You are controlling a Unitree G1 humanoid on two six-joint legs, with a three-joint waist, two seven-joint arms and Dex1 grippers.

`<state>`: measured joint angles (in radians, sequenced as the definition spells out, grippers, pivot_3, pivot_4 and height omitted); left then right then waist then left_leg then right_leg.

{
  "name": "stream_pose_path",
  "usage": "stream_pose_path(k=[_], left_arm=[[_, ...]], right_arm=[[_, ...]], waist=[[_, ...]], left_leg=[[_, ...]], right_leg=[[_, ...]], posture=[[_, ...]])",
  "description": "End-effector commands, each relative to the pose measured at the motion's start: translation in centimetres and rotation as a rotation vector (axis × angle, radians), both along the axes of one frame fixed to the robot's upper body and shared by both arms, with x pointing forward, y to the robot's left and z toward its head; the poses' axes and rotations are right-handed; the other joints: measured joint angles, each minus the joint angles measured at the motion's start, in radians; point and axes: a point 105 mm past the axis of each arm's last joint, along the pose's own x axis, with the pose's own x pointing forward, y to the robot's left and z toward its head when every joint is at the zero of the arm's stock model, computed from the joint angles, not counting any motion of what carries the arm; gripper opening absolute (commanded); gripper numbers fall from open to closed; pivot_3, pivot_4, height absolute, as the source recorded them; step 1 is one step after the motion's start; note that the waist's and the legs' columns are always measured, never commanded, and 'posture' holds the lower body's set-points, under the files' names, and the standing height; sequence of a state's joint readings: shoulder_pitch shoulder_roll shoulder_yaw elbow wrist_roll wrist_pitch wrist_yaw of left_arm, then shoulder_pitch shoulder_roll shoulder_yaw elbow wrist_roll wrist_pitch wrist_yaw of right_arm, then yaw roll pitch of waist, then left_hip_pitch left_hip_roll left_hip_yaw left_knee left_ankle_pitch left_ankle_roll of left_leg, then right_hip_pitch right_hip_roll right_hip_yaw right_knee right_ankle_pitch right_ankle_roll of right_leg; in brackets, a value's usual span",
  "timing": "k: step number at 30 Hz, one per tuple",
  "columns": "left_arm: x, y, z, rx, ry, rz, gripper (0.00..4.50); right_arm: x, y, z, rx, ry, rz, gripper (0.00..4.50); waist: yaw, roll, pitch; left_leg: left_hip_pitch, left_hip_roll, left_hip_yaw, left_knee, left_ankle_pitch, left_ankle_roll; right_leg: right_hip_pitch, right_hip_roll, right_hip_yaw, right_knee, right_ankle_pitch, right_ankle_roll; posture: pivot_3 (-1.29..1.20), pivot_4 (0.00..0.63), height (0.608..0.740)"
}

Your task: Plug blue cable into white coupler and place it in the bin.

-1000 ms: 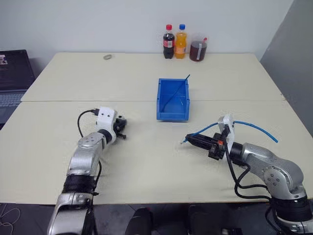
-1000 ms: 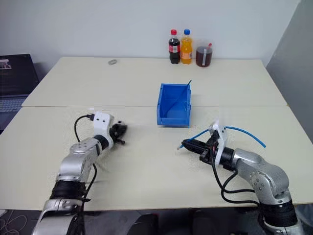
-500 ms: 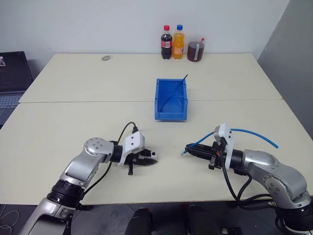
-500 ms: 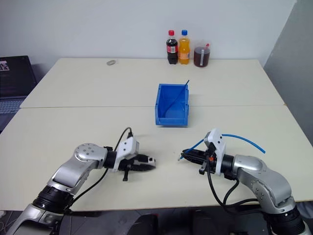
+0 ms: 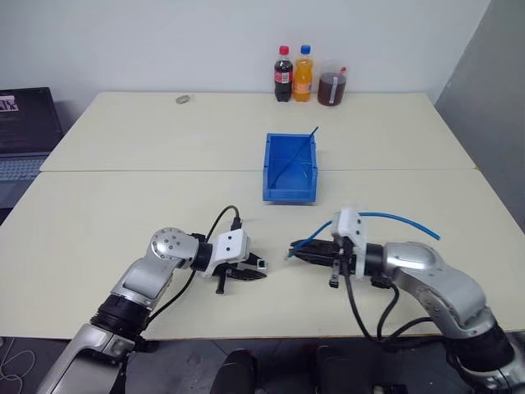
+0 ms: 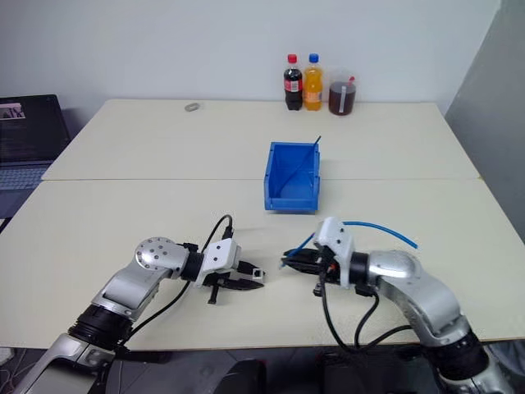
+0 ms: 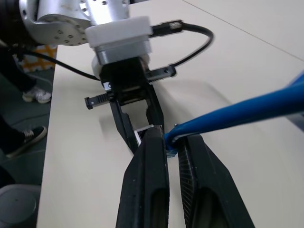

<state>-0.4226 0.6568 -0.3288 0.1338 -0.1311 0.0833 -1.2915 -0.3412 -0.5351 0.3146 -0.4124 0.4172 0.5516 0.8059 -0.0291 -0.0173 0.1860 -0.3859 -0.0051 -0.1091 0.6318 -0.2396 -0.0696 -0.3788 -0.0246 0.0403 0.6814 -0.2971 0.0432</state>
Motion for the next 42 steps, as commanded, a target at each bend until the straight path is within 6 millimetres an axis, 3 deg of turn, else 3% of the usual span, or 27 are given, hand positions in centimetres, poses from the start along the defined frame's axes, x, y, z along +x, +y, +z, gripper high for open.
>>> stream_pose_path(k=[1, 13, 27, 42], left_arm=[[-1.0, -0.1, -2.0, 0.045, 0.086, -0.023, 0.81], [-1.1, -0.1, -2.2, 0.057, 0.101, -0.045, 0.81], [-1.0, -0.2, -2.3, 0.061, 0.103, -0.049, 0.81], [-0.9, -0.3, -2.4, 0.055, 0.118, -0.030, 0.81]], right_arm=[[0.0, 1.3, 0.3, -0.016, -0.077, 0.065, 0.02], [0.4, 3.3, 0.2, -0.039, -0.114, 0.106, 0.02], [0.7, 3.5, -1.9, -0.168, -0.122, 0.114, 0.02], [-0.2, 3.6, -2.8, -0.237, -0.140, 0.183, 0.02]], waist=[[0.000, 0.000, 0.000], [-0.001, 0.000, 0.000], [0.000, 0.001, -0.001], [0.000, 0.002, -0.006]], left_leg=[[0.000, 0.000, 0.000, 0.000, 0.000, 0.000], [0.001, 0.000, 0.000, 0.000, 0.000, 0.000], [0.004, 0.000, 0.000, 0.000, 0.000, 0.000], [0.006, 0.000, 0.000, -0.001, 0.000, 0.000]], right_leg=[[0.000, 0.000, 0.000, 0.000, 0.000, 0.000], [0.001, 0.000, 0.000, 0.000, 0.000, 0.000], [0.003, 0.000, 0.000, 0.000, 0.000, 0.000], [0.005, 0.000, 0.000, -0.001, 0.000, 0.000]], posture=[[0.00, 0.150, 0.740], [0.00, 0.150, 0.740], [0.00, 0.150, 0.740], [0.00, 0.150, 0.740]])
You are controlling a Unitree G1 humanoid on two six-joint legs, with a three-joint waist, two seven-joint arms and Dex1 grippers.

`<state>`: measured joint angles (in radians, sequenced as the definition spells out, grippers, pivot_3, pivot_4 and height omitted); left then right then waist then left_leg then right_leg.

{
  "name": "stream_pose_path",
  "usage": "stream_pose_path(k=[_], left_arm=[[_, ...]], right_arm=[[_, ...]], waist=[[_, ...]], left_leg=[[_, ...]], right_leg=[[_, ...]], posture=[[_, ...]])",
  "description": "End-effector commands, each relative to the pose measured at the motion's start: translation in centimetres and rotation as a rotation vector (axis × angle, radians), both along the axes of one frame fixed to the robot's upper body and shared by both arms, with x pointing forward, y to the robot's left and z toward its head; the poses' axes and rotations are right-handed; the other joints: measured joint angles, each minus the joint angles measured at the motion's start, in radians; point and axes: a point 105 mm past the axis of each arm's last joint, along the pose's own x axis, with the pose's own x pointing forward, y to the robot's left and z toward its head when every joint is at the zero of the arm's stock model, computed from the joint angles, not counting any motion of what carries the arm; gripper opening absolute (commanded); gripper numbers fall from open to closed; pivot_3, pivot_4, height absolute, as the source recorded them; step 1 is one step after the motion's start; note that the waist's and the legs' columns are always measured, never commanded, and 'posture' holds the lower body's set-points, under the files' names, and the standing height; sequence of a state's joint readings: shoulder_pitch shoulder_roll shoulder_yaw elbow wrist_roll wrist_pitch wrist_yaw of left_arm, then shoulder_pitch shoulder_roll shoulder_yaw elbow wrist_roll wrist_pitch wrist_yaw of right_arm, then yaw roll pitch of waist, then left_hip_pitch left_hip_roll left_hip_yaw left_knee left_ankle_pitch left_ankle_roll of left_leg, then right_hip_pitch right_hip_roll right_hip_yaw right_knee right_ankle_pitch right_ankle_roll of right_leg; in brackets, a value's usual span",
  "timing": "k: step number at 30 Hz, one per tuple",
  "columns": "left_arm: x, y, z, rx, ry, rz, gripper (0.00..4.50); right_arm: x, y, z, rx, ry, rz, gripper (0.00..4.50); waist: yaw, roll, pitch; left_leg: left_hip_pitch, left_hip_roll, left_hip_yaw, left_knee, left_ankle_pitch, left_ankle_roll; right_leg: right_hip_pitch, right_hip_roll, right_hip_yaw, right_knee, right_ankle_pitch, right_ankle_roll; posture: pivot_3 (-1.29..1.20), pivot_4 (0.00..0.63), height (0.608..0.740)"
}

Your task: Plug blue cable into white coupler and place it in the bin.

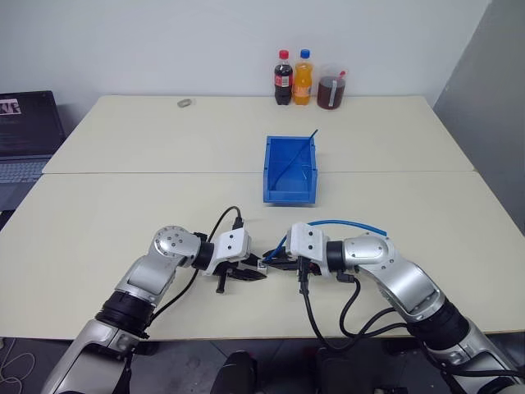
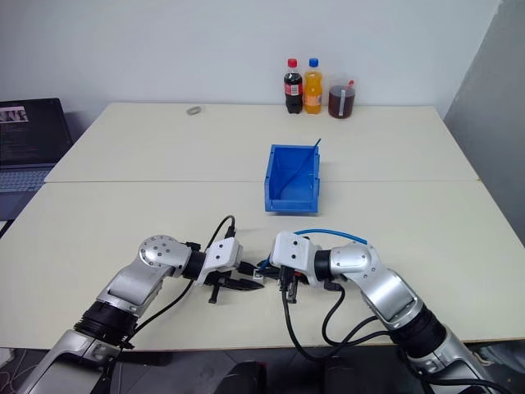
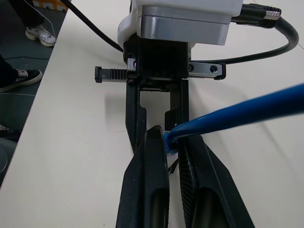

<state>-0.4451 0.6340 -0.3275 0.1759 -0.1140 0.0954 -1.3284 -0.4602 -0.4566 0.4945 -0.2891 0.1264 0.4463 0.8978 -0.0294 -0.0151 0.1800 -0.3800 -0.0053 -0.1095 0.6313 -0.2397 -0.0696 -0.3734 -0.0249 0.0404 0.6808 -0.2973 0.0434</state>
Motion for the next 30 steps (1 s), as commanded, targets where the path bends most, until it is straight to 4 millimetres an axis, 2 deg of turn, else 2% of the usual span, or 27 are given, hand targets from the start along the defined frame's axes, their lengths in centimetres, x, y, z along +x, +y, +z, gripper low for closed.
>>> stream_pose_path(k=[1, 7, 13, 17, 24, 30], left_arm=[[-1.1, -0.2, -2.1, 0.047, 0.083, -0.022, 0.81], [-1.1, -0.4, -2.2, 0.054, 0.082, -0.031, 0.81], [-1.1, -0.5, -2.2, 0.051, 0.082, -0.033, 0.80], [-1.1, -0.5, -2.2, 0.048, 0.083, -0.029, 0.80], [-1.2, -0.3, -2.2, 0.052, 0.084, -0.029, 0.80], [-1.1, -0.3, -2.1, 0.053, 0.079, -0.033, 0.80]], right_arm=[[-0.6, 0.4, -0.8, -0.046, 0.014, 0.045, 0.02], [0.3, 1.5, -0.6, -0.089, 0.026, 0.068, 0.02], [0.1, 2.0, -0.9, -0.135, 0.035, 0.127, 0.02], [-0.1, 1.8, -1.0, -0.163, 0.035, 0.153, 0.02], [0.8, 0.8, -0.9, -0.166, 0.033, 0.115, 0.02], [1.2, 1.0, -1.0, -0.155, 0.052, 0.092, 0.02]], waist=[[0.000, 0.000, 0.000], [-0.001, 0.002, -0.005], [-0.001, 0.003, -0.009], [0.000, 0.003, -0.012], [0.000, 0.004, -0.013], [-0.001, 0.004, -0.014]], left_leg=[[0.000, 0.000, 0.000, 0.000, 0.000, 0.000], [0.001, 0.000, 0.000, 0.000, 0.000, 0.000], [0.001, 0.000, 0.000, 0.000, 0.000, 0.000], [0.001, 0.000, 0.000, -0.001, 0.000, 0.000], [0.001, 0.000, 0.000, -0.001, 0.000, 0.000], [0.001, 0.000, 0.000, -0.001, 0.000, 0.000]], right_leg=[[0.000, 0.000, 0.000, 0.000, 0.000, 0.000], [0.001, 0.000, 0.000, 0.000, -0.001, 0.001], [0.001, 0.000, 0.000, 0.000, -0.001, 0.001], [0.001, 0.000, 0.000, 0.000, -0.001, 0.001], [0.001, 0.000, 0.000, 0.000, -0.002, 0.004], [0.001, 0.000, 0.000, 0.000, -0.003, 0.004]], posture=[[0.00, 0.150, 0.740], [0.00, 0.150, 0.740], [0.00, 0.150, 0.740], [0.00, 0.150, 0.740], [0.00, 0.150, 0.740], [0.00, 0.150, 0.740]])
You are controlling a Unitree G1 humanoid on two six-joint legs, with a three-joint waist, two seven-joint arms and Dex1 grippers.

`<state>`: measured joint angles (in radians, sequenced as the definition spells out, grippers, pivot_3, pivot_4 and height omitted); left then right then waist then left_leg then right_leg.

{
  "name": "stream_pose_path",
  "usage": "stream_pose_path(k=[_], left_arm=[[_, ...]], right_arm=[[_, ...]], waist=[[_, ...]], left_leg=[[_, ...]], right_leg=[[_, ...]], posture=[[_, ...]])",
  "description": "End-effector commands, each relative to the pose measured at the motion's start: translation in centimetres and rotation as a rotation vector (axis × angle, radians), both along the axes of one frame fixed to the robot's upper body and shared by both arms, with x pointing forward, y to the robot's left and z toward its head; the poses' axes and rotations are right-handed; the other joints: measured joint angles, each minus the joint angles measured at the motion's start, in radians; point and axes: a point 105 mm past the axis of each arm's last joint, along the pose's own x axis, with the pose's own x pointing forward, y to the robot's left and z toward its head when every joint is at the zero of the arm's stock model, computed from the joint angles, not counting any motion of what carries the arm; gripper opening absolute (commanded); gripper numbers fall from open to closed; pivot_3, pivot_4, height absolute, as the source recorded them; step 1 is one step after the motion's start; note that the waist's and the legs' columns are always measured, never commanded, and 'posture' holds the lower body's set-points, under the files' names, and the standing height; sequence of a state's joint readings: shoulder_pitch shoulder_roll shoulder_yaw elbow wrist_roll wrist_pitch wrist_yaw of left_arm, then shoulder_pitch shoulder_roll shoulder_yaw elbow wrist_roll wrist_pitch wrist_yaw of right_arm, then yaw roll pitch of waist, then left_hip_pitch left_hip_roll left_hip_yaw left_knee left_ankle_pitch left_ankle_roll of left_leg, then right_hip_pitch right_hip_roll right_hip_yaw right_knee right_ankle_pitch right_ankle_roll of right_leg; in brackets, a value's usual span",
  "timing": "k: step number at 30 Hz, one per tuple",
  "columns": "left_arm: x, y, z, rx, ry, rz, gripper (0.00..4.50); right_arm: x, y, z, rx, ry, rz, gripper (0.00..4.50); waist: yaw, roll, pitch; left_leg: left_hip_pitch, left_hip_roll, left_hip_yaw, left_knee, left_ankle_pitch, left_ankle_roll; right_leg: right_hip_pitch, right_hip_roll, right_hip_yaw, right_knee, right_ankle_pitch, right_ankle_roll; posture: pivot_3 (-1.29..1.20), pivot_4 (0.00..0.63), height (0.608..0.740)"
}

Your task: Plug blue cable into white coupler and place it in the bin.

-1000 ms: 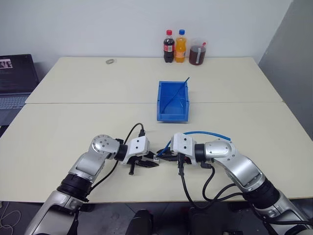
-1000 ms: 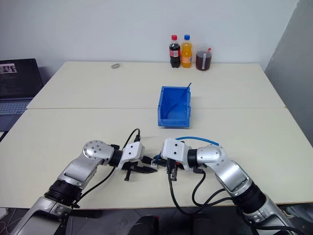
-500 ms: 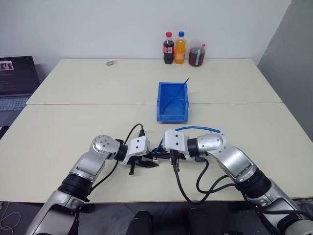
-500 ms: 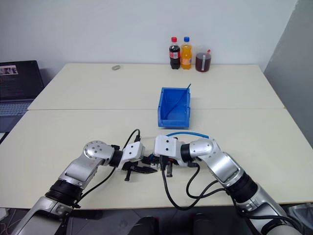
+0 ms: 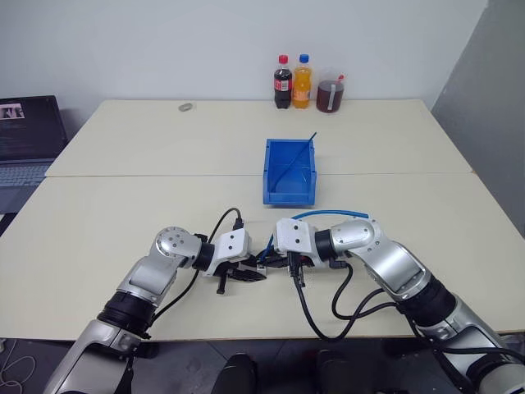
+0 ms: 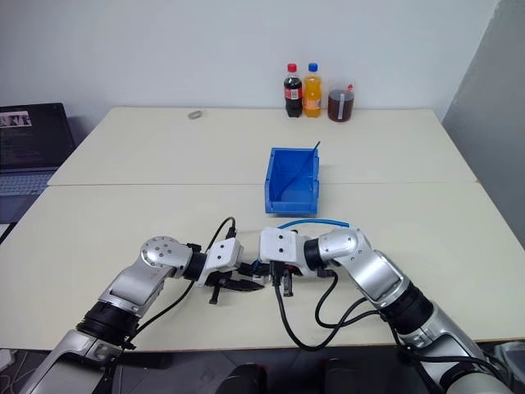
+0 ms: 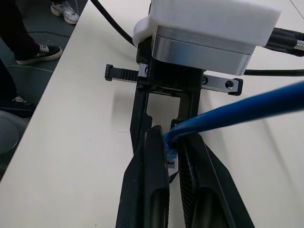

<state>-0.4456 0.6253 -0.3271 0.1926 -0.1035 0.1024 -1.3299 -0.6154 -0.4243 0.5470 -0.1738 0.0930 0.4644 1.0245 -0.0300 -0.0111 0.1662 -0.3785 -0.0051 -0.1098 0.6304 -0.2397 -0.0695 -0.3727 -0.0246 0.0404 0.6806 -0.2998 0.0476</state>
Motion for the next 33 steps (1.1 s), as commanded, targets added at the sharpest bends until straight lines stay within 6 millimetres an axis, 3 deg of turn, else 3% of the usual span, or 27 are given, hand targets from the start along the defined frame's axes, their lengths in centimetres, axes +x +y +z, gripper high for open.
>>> stream_pose_path(k=[1, 8, 15, 21, 33], left_arm=[[-1.2, -0.4, -1.8, 0.047, 0.062, -0.044, 0.80], [-1.2, -0.4, -1.8, 0.042, 0.062, -0.034, 0.80], [-1.3, -0.2, -1.8, 0.041, 0.064, -0.026, 0.80], [-1.3, -0.1, -1.8, 0.043, 0.063, -0.023, 0.80], [-1.3, -0.1, -1.8, 0.041, 0.061, -0.022, 0.80]], right_arm=[[0.3, -0.2, -1.6, -0.056, 0.042, -0.026, 0.02], [-0.1, 0.6, -2.5, -0.086, 0.062, -0.057, 0.02], [-1.0, 0.2, -2.9, -0.093, 0.080, -0.045, 0.02], [-0.6, -0.6, -3.1, -0.100, 0.078, -0.047, 0.02], [-0.9, 0.8, -4.3, -0.105, 0.134, -0.044, 0.01]], waist=[[0.000, 0.000, 0.000], [0.000, 0.001, -0.002], [0.000, 0.001, -0.004], [-0.001, 0.001, -0.005], [-0.003, 0.001, -0.006]], left_leg=[[0.000, 0.000, 0.000, 0.000, 0.000, 0.000], [0.000, 0.000, 0.000, 0.000, 0.000, 0.000], [0.000, 0.000, 0.000, -0.001, 0.000, 0.000], [0.000, 0.000, 0.000, -0.001, 0.000, 0.000], [0.001, 0.000, 0.000, -0.002, 0.000, 0.000]], right_leg=[[0.000, 0.000, 0.000, 0.000, 0.000, 0.000], [0.000, 0.000, 0.000, 0.000, 0.000, 0.000], [0.000, 0.000, 0.000, 0.000, 0.000, 0.000], [0.000, 0.000, 0.000, -0.001, 0.000, 0.000], [0.000, 0.000, 0.000, -0.001, -0.001, 0.000]], posture=[[0.00, 0.150, 0.740], [0.00, 0.150, 0.740], [0.00, 0.150, 0.740], [0.00, 0.150, 0.740], [0.00, 0.150, 0.740]])
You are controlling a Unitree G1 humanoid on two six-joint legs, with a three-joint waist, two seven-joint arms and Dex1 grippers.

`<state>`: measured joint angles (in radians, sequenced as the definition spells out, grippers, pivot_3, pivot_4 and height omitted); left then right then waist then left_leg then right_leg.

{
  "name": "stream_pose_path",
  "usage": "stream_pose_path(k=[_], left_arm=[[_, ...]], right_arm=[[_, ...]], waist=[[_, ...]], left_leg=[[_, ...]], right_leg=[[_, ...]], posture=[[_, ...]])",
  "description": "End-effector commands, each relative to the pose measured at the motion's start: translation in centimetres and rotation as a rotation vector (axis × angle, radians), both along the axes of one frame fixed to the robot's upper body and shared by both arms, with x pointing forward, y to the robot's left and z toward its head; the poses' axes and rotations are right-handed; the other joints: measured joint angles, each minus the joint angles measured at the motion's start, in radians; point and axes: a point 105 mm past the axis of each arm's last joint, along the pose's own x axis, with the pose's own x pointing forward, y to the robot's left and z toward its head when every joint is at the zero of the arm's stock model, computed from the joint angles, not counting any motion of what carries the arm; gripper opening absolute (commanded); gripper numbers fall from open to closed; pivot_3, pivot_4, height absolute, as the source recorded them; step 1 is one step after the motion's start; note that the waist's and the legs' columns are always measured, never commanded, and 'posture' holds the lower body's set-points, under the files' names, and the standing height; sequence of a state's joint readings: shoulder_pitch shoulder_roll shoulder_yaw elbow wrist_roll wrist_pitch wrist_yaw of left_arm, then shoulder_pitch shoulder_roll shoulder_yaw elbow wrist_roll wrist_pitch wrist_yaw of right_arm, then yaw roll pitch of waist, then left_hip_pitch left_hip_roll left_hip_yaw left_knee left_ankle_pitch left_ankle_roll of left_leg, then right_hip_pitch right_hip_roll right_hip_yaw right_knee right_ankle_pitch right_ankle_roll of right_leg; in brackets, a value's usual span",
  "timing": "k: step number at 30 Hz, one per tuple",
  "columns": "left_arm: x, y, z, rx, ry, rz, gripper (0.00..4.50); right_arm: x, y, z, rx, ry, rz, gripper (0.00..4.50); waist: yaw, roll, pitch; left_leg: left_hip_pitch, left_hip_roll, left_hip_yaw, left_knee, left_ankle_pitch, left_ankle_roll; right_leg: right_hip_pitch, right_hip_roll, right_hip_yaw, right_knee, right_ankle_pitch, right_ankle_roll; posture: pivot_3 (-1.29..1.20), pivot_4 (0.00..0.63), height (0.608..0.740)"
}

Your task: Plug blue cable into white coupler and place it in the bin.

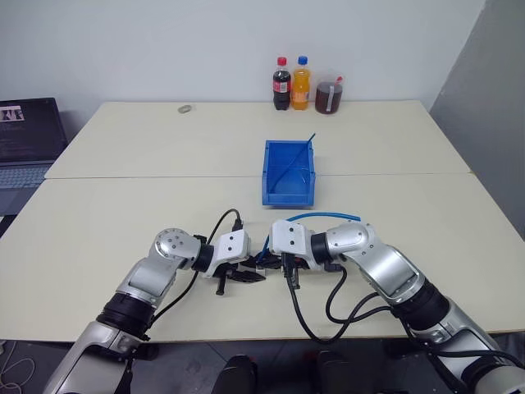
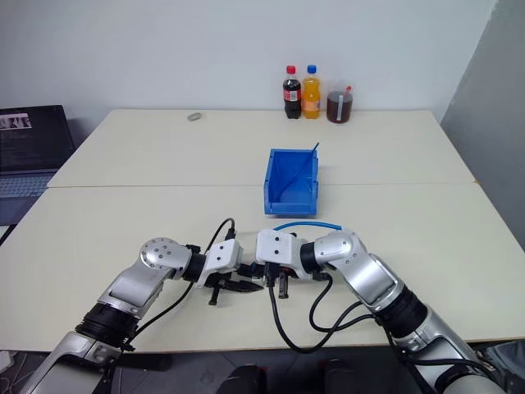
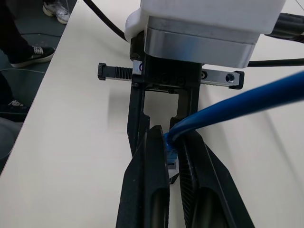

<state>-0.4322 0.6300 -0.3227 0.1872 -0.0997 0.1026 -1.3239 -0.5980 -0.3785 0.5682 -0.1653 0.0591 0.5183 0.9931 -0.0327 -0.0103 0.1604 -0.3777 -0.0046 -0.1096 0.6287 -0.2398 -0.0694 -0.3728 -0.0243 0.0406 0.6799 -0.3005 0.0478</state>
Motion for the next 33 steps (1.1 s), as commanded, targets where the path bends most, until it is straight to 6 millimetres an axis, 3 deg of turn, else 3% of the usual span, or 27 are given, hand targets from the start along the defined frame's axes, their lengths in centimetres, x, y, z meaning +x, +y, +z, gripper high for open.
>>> stream_pose_path(k=[1, 21, 33], left_arm=[[-1.2, -0.3, -1.6, 0.036, 0.060, -0.033, 0.80], [-1.1, -0.4, -1.6, 0.037, 0.060, -0.032, 0.80], [-1.0, -0.2, -1.6, 0.040, 0.054, -0.027, 0.80]], right_arm=[[-0.9, 0.0, -3.4, -0.101, 0.099, -0.003, 0.01], [-1.8, -1.1, -7.5, -0.205, 0.208, -0.028, 0.01], [-2.5, -3.0, -9.6, -0.284, 0.275, -0.037, 0.01]], waist=[[0.000, 0.000, 0.000], [-0.003, 0.001, -0.008], [-0.003, 0.004, -0.023]], left_leg=[[0.000, 0.000, 0.000, 0.000, 0.000, 0.000], [0.013, 0.001, 0.001, -0.006, 0.000, 0.000], [0.014, 0.001, 0.001, -0.011, 0.000, 0.000]], right_leg=[[0.000, 0.000, 0.000, 0.000, 0.000, 0.000], [0.009, 0.001, 0.001, 0.000, -0.004, -0.003], [0.009, 0.000, 0.001, -0.005, -0.004, -0.003]], posture=[[0.00, 0.150, 0.740], [0.00, 0.150, 0.740], [0.00, 0.150, 0.740]])
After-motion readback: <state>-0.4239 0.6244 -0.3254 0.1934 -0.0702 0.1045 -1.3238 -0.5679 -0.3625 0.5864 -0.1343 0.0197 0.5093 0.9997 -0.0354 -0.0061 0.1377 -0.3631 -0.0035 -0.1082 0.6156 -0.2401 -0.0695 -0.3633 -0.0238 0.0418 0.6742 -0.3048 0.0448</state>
